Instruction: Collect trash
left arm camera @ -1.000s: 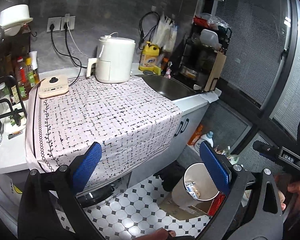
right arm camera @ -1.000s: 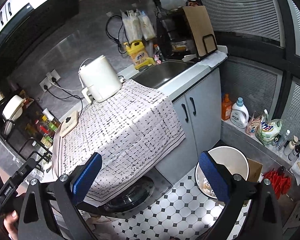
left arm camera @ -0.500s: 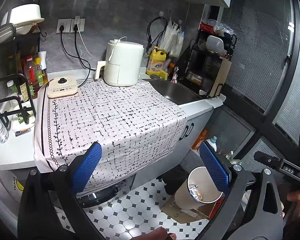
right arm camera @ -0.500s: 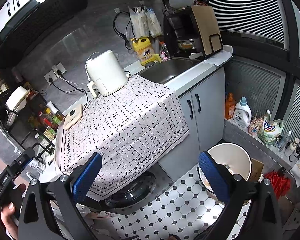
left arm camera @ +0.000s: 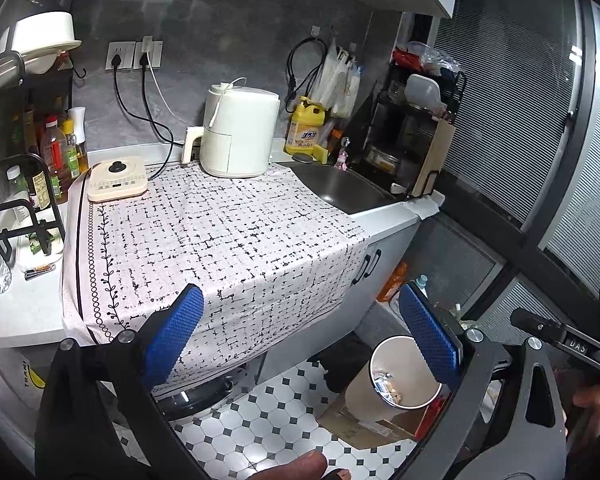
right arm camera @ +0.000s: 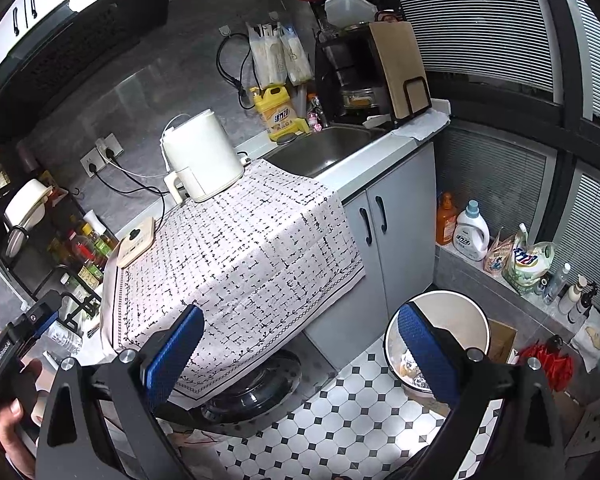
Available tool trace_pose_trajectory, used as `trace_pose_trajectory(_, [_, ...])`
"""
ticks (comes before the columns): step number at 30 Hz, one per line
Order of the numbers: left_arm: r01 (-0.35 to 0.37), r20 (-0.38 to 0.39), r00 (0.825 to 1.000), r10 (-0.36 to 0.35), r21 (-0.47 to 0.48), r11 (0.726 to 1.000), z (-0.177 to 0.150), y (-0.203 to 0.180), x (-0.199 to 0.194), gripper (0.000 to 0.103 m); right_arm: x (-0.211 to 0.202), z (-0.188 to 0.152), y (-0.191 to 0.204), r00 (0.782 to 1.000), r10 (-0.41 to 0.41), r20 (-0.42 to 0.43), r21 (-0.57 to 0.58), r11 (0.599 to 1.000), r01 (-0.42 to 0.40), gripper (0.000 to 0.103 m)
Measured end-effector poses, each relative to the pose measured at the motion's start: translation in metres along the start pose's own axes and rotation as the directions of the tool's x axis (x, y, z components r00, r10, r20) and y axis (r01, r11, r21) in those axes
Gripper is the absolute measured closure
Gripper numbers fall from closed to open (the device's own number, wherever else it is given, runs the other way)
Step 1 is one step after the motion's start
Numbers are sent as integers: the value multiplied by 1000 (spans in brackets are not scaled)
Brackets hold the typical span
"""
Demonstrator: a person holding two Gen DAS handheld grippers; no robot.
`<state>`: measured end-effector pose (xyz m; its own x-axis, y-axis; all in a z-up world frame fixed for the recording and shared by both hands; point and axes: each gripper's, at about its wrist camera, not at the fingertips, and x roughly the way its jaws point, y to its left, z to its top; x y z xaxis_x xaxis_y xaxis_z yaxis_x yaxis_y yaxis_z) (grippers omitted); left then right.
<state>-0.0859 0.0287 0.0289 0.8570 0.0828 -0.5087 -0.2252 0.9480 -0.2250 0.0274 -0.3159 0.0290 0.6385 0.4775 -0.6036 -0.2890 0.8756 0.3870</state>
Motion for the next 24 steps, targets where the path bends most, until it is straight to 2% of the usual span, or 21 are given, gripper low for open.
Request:
trace_pose_trajectory(12, [36, -6, 999, -36, -16, 999, -4, 16, 2, 6, 2, -9, 12, 998, -55, 14, 3, 998, 55, 8])
trace_pose_trajectory(24, [46, -6, 999, -46, -15, 999, -3, 29, 9, 6, 9, -5, 38, 998, -67, 6, -44, 997, 67, 8])
